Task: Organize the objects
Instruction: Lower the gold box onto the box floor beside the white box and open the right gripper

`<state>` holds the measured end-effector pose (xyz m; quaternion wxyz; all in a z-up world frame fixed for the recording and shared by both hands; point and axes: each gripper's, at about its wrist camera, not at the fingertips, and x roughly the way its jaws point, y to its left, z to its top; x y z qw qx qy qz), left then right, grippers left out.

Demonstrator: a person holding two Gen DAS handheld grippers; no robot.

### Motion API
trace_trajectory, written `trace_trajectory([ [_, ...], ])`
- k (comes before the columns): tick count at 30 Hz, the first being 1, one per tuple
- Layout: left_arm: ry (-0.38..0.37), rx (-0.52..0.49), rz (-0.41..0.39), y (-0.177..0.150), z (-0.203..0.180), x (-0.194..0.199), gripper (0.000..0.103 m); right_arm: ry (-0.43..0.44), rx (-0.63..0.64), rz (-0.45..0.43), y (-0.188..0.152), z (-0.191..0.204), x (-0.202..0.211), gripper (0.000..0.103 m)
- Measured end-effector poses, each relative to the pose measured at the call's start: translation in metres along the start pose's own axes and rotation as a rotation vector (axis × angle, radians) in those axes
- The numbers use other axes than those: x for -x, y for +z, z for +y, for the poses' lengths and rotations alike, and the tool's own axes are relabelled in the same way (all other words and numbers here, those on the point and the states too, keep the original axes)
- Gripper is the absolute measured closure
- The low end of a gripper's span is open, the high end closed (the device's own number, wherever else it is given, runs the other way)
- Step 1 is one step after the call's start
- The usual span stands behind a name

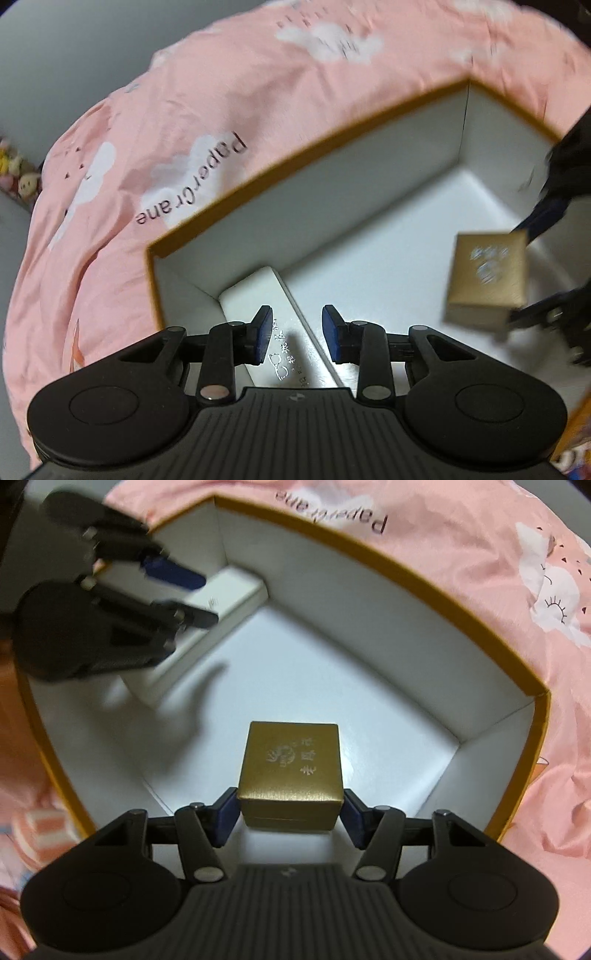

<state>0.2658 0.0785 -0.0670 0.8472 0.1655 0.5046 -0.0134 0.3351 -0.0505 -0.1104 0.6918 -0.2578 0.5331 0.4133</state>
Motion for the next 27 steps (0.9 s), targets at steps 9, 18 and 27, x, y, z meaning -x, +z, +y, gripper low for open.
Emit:
trace_trajectory([
  [9, 0.001, 0.225, -0.125, -0.028, 0.038, 0.067, 0.065, 0.228, -0.177, 0.009, 0.019, 0.021, 0.007, 0.043],
  [18, -0.023, 0.413, -0.121, -0.065, 0.059, 0.082, 0.065, 0.241, -0.266, 0.088, 0.032, 0.027, 0.005, 0.043],
  [27, -0.072, 0.47, -0.129, -0.081, 0.064, 0.079, 0.064, 0.23, -0.291, 0.189, 0.04, 0.042, 0.004, 0.042],
])
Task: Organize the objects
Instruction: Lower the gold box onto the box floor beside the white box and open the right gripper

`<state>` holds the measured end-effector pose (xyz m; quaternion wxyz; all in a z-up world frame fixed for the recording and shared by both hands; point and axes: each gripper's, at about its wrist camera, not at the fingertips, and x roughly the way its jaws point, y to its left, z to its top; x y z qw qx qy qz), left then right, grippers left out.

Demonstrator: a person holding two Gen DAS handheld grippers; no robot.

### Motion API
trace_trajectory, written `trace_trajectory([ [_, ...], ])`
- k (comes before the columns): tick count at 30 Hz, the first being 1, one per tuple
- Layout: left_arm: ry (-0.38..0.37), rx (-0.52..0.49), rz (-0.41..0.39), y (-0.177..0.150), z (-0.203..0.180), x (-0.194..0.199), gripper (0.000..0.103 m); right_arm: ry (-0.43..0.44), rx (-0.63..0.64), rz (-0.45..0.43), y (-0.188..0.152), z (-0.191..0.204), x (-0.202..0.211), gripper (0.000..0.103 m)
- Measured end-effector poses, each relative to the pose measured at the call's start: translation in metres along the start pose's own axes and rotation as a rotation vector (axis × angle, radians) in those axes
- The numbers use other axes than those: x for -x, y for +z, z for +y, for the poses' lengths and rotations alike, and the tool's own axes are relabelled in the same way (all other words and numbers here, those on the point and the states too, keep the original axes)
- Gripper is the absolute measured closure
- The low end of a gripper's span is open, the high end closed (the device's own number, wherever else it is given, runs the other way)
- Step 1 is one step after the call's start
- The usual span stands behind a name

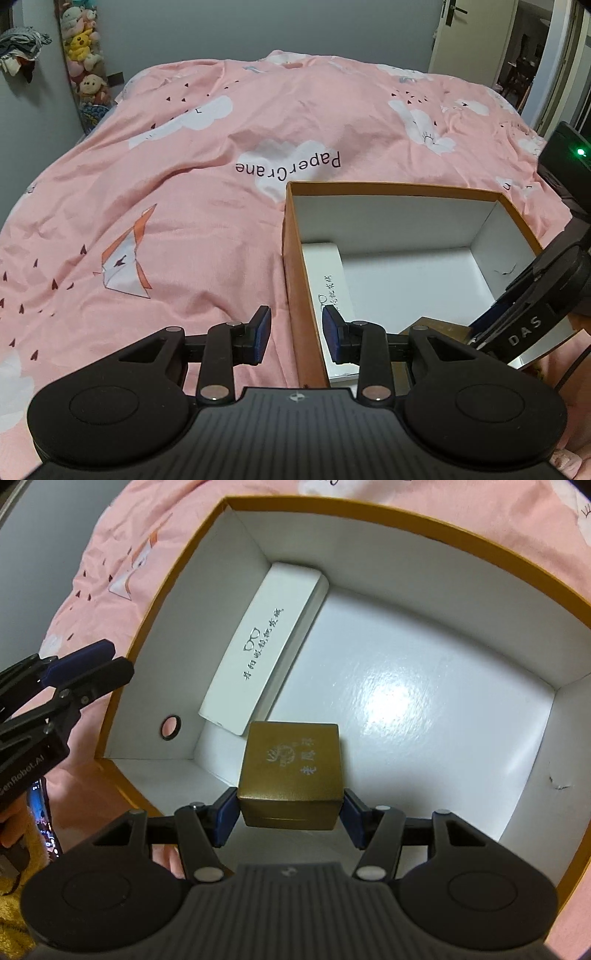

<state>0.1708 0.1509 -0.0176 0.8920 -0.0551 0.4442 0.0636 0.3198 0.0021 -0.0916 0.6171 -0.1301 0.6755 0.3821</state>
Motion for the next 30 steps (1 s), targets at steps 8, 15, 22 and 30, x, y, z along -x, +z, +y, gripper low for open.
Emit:
trace_trajectory([
  [8, -0.026, 0.036, 0.009, -0.003, 0.005, -0.006, 0.064, -0.068, 0.001, -0.055, 0.017, 0.005, -0.004, 0.041],
  [15, -0.043, 0.051, 0.017, -0.005, 0.007, -0.007, 0.064, -0.112, 0.029, -0.056, 0.016, 0.013, -0.007, 0.043],
  [22, -0.061, 0.032, 0.038, -0.007, 0.002, -0.008, 0.075, -0.041, -0.011, -0.008, 0.011, 0.006, -0.002, 0.082],
  [30, -0.063, 0.045, 0.041, -0.008, 0.002, -0.008, 0.075, -0.029, -0.067, -0.115, 0.011, 0.006, 0.008, 0.026],
])
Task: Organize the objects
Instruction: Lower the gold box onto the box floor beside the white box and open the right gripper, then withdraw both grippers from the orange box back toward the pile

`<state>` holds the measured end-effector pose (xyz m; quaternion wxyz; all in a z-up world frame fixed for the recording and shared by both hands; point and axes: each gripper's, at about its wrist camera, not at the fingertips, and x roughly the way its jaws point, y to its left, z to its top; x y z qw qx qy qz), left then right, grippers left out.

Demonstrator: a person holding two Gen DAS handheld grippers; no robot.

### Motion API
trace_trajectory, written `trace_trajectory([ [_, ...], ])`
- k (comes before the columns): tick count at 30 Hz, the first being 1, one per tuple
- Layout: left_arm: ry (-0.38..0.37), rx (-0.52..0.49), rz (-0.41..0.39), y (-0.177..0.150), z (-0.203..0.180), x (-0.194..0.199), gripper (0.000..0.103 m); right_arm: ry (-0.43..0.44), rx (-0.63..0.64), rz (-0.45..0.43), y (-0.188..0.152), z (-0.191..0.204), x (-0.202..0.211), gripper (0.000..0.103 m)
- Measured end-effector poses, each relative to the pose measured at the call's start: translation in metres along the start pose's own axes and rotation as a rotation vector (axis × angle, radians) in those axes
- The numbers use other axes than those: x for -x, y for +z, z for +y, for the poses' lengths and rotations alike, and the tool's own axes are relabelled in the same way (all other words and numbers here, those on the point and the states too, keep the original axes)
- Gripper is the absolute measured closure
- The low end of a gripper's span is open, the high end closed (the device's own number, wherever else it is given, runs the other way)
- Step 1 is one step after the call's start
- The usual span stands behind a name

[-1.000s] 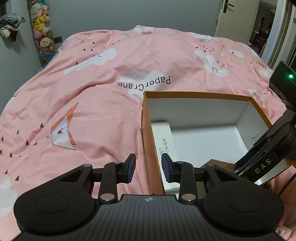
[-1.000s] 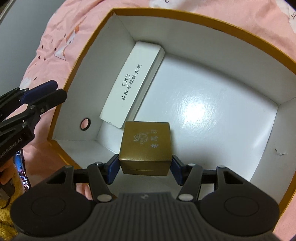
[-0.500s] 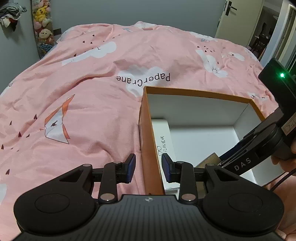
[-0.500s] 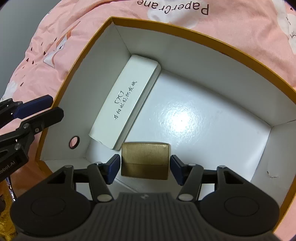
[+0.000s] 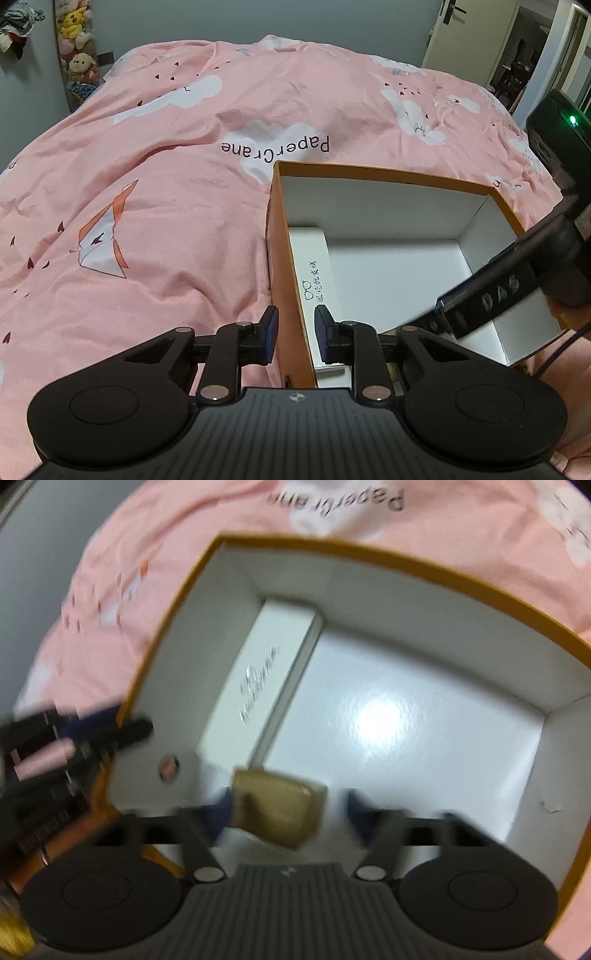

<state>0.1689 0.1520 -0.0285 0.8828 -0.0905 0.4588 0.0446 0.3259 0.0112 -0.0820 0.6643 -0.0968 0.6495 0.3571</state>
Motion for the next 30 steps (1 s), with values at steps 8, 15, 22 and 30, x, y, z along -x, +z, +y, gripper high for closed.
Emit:
trace_trajectory([
  [8, 0.0, 0.009, 0.005, 0.0, 0.001, -0.001, 0.075, 0.003, -0.013, 0.046, 0.003, 0.013, -0.029, 0.035],
  [15, -0.011, 0.007, 0.003, -0.001, 0.001, -0.001, 0.075, 0.007, 0.034, 0.117, -0.001, 0.006, -0.034, 0.039],
  [22, -0.033, 0.007, 0.011, 0.0, -0.003, -0.002, 0.076, 0.107, -0.043, 0.152, 0.001, -0.005, -0.039, 0.039],
  [30, -0.019, 0.009, 0.009, 0.002, 0.0, 0.007, 0.076, 0.183, -0.102, 0.138, 0.008, 0.007, -0.052, 0.039],
])
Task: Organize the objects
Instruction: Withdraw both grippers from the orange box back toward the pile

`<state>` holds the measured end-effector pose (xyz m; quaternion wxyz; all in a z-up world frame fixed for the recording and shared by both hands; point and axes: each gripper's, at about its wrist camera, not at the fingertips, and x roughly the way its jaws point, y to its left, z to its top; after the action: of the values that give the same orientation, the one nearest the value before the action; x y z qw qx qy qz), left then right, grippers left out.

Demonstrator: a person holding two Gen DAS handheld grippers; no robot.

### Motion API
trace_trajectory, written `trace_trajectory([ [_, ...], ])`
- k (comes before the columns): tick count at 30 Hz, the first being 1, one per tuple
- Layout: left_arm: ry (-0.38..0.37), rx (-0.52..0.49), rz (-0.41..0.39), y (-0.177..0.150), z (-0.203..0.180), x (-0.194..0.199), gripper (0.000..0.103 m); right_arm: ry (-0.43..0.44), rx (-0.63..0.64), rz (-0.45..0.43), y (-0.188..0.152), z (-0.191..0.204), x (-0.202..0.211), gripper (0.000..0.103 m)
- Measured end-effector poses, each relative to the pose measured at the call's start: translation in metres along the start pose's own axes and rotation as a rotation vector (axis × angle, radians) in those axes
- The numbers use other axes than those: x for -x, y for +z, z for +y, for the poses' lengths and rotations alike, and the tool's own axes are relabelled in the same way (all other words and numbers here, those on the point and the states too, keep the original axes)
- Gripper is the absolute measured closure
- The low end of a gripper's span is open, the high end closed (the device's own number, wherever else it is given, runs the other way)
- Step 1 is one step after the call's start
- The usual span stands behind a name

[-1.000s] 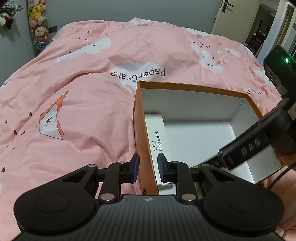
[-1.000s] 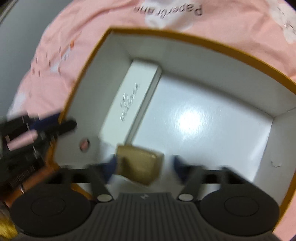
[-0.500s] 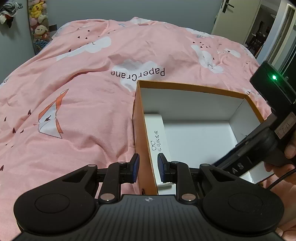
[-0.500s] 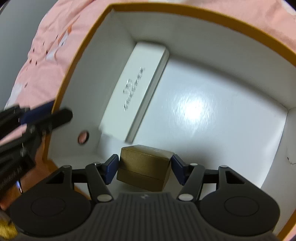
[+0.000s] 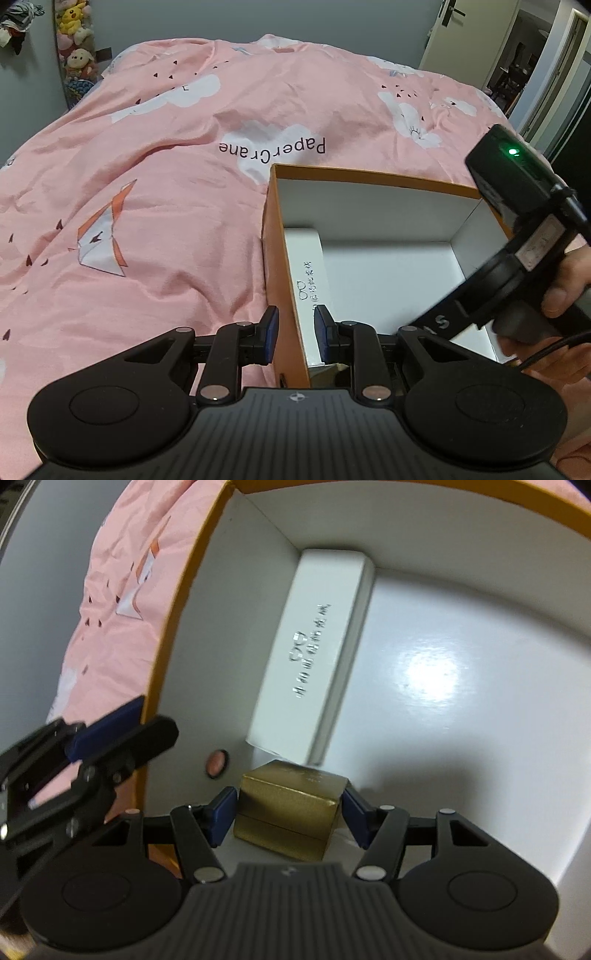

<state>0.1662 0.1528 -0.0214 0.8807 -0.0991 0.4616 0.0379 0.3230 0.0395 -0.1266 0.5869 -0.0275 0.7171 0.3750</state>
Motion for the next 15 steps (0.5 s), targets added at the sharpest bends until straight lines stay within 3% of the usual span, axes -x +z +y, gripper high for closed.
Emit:
trace_trajectory([
  [6, 0.009, 0.0, 0.021, -0.002, 0.005, 0.007, 0.075, 0.055, -0.011, -0.019, -0.002, 0.008, -0.008, 0.042],
  [8, 0.006, 0.009, 0.024, -0.003, 0.006, 0.01, 0.075, 0.052, -0.017, -0.035, -0.007, 0.011, -0.005, 0.054],
  [11, 0.017, 0.01, 0.005, -0.005, 0.003, 0.02, 0.075, 0.053, -0.056, -0.061, -0.013, 0.005, -0.003, 0.063],
  [15, 0.034, 0.037, -0.03, -0.009, -0.003, 0.033, 0.075, 0.075, -0.082, -0.091, -0.018, -0.003, -0.004, 0.063],
])
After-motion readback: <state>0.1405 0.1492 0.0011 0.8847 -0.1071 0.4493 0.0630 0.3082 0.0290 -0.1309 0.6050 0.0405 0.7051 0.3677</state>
